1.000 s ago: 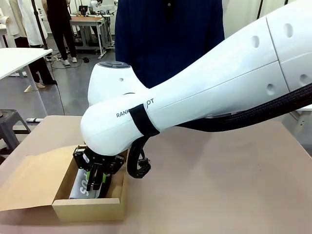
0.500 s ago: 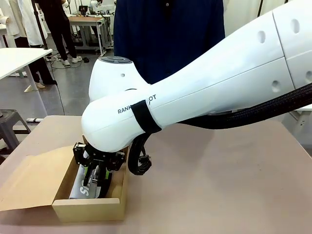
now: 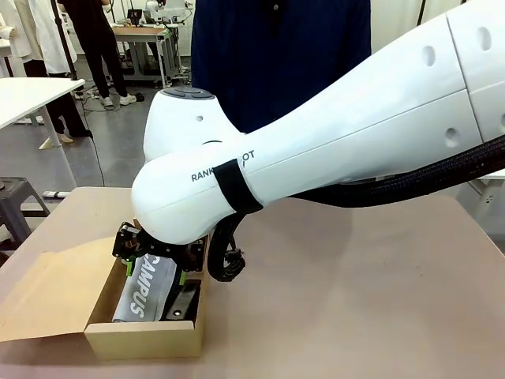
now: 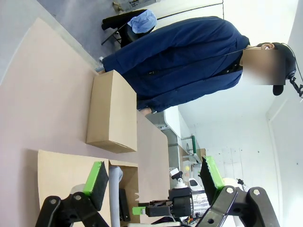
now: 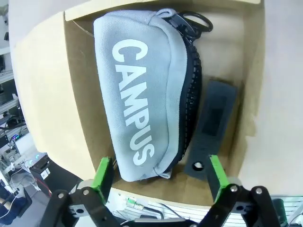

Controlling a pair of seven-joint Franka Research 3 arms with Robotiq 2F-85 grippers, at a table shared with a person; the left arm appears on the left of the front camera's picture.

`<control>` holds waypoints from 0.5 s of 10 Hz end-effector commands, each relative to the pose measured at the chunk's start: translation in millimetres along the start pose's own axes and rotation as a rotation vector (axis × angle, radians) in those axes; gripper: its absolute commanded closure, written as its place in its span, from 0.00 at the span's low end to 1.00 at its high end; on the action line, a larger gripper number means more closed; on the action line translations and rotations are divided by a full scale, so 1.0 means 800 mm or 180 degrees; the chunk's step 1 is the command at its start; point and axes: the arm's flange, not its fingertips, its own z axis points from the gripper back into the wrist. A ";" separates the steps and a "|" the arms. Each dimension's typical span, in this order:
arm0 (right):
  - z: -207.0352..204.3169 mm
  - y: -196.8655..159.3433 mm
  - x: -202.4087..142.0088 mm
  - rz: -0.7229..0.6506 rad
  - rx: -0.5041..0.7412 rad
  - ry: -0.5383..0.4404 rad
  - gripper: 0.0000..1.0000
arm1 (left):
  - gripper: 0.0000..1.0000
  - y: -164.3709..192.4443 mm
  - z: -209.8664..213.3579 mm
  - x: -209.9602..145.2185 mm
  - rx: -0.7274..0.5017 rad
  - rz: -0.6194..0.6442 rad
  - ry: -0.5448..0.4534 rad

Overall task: Place items inside the box.
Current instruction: Pick up a Pencil pouch or Stapler and place it inside the Mailer Box closest to the robot.

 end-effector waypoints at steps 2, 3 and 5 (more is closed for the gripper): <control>0.003 -0.008 -0.003 -0.0015 0.0027 -0.0080 0.00 | 0.00 0.000 -0.001 -0.001 -0.0082 -0.0054 -0.0040; 0.009 -0.012 -0.003 -0.0001 0.0035 -0.0100 0.00 | 0.00 0.000 -0.001 -0.001 -0.0082 -0.0054 -0.0040; 0.084 -0.058 -0.001 0.0189 0.0087 -0.0431 0.00 | 0.00 0.000 -0.001 -0.001 -0.0082 -0.0054 -0.0040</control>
